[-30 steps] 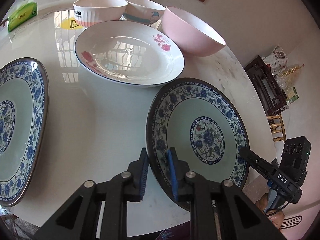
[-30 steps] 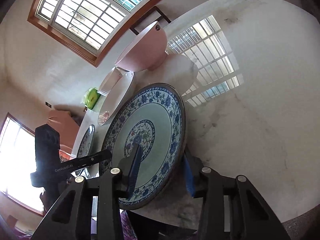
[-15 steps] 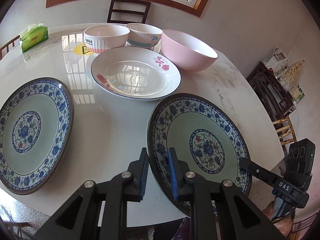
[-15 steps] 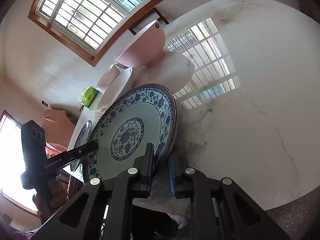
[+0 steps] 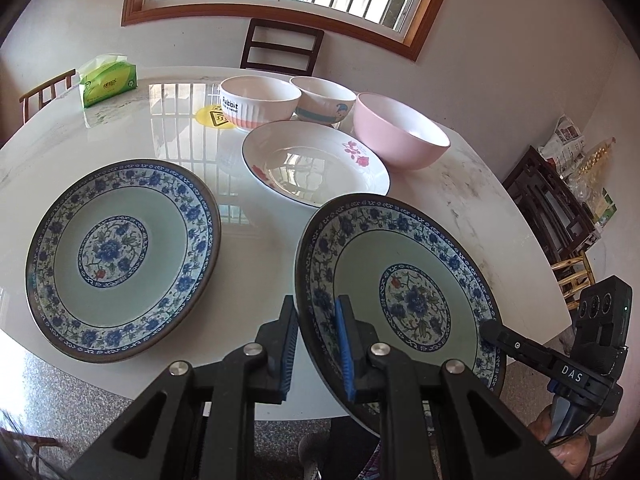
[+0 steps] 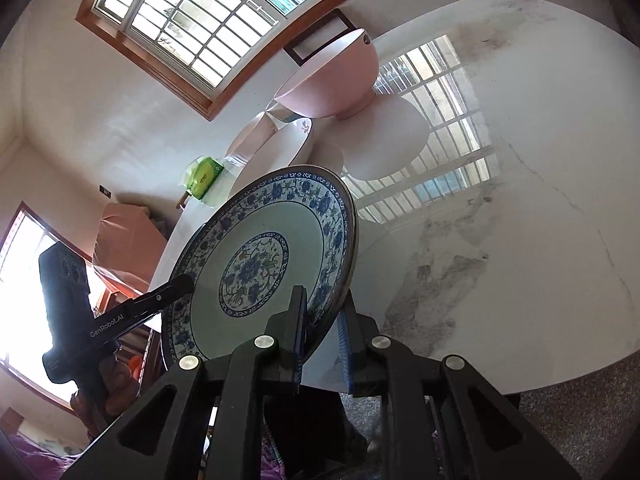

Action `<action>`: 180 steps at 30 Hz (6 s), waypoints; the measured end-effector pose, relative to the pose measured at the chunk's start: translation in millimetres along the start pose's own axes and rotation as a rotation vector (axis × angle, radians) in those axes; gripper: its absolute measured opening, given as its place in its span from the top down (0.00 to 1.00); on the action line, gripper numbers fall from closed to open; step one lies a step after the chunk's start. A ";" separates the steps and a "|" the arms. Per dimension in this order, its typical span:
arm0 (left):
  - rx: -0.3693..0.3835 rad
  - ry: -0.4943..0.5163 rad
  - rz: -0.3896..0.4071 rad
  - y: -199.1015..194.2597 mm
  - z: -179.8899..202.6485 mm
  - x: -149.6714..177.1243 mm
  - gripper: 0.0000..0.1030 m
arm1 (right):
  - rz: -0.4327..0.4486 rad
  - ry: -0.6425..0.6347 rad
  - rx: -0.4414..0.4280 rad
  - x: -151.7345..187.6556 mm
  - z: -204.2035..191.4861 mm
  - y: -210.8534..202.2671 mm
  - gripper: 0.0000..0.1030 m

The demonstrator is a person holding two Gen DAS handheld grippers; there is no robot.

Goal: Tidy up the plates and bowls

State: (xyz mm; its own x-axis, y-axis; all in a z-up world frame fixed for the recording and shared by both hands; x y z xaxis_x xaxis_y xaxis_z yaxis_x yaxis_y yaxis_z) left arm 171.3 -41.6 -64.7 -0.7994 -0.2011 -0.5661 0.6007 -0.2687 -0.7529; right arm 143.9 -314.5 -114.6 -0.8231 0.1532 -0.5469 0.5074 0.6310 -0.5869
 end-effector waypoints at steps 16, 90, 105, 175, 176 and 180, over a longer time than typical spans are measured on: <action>-0.048 -0.091 0.066 -33.1 -54.8 -1.3 0.82 | -0.055 -0.075 -0.050 -2.6 -47.3 34.2 0.84; -0.240 -0.284 0.255 -53.9 -197.0 -18.5 0.70 | -0.102 -0.409 0.081 -17.1 -185.4 177.4 0.82; -0.213 -0.268 0.241 -54.8 -190.1 -18.2 0.67 | 0.031 -0.540 0.154 -22.8 -190.3 157.4 0.44; 0.003 -0.193 0.026 5.0 -60.0 -86.6 0.92 | -0.016 -0.054 0.014 -75.1 -54.5 90.9 0.85; -0.001 -0.197 0.037 -2.3 -63.1 -82.7 0.92 | -0.013 -0.059 0.008 -71.9 -59.3 88.8 0.85; -0.026 -0.214 0.065 -26.6 -78.8 -67.8 0.92 | -0.022 -0.084 -0.024 -59.3 -81.0 84.3 0.85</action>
State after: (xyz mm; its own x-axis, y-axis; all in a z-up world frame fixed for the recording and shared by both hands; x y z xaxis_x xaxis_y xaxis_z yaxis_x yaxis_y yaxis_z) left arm 209.5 53.4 -32.7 -0.7393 -0.4134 -0.5315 0.6485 -0.2246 -0.7274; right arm 214.9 -208.8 -83.3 -0.8092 0.0753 -0.5827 0.4823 0.6514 -0.5856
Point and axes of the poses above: each gripper's, at about its wrist camera, not at the fingertips, and y roughly the way its jaws point, z to its right, x to its underside, the point moved 7 cm from there along y, roughly the way its jaws point, and after that the axes turned 6 degrees about -y, right-handed, at the moved point
